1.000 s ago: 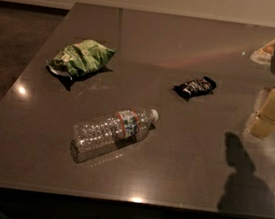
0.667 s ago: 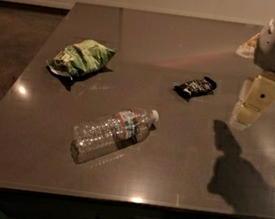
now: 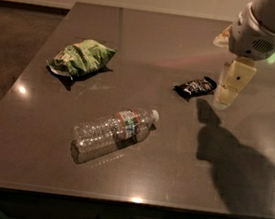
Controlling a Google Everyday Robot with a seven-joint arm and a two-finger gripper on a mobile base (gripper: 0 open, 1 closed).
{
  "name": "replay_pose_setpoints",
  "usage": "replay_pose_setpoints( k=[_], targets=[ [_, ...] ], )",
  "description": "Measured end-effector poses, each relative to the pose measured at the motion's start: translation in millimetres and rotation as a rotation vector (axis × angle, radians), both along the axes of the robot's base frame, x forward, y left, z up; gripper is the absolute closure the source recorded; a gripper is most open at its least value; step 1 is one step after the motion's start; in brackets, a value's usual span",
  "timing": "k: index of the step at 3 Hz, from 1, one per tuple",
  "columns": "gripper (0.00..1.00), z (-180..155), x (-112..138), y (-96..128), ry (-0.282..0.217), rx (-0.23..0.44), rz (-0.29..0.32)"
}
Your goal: Move rxbar chocolate near green jalapeno chip bag
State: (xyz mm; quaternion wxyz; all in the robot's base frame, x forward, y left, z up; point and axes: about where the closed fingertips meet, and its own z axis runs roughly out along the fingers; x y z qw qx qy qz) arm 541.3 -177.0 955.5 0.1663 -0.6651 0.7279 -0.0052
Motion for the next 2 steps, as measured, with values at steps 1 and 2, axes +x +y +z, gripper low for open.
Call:
replay_pose_setpoints(
  k=[1, 2],
  targets=[
    [0.00, -10.0, 29.8, 5.5, -0.001, 0.002, 0.058],
    [0.00, -22.0, 56.6, 8.2, -0.008, 0.004, 0.117]
  ],
)
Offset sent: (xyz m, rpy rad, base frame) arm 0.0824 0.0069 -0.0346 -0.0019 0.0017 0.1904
